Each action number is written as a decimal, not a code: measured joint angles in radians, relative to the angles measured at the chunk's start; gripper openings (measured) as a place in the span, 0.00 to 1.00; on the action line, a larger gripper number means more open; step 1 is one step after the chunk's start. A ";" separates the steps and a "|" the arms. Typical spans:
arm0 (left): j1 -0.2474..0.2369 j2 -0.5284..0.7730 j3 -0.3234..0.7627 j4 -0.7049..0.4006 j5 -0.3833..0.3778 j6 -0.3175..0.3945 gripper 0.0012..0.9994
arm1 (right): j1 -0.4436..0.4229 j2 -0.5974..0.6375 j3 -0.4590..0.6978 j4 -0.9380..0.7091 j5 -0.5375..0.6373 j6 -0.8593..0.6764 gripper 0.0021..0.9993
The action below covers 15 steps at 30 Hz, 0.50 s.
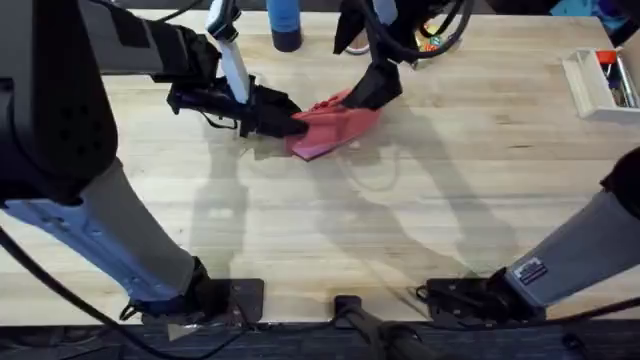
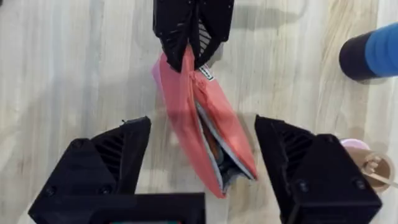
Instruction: Unzip the bag, pick up the pens from the table one at a time and place them inside, then zip the bag closed.
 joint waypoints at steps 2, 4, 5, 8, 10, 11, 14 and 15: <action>0.000 0.000 0.000 0.000 0.000 0.000 0.04 | 0.000 0.000 0.000 0.003 0.000 -0.012 1.00; 0.000 0.000 0.000 0.000 0.000 0.000 0.04 | 0.000 0.000 0.000 0.003 0.000 -0.020 1.00; 0.000 0.000 0.000 0.000 0.000 0.000 0.04 | 0.000 0.000 0.000 0.002 0.000 -0.023 1.00; 0.000 0.000 0.000 0.000 0.000 0.000 0.04 | 0.000 0.000 0.000 -0.001 0.000 -0.029 1.00; 0.000 0.000 0.000 0.000 0.000 0.000 0.04 | 0.000 0.000 0.000 -0.001 0.000 -0.030 1.00; 0.000 0.000 0.000 0.000 0.000 0.000 0.04 | 0.000 0.000 0.000 -0.001 0.000 -0.031 1.00; 0.000 0.000 0.000 0.000 0.000 0.000 0.04 | 0.000 0.000 0.000 0.001 0.000 -0.033 1.00; 0.000 0.000 0.000 0.000 0.000 0.000 0.04 | 0.000 0.000 0.000 0.003 -0.001 -0.034 1.00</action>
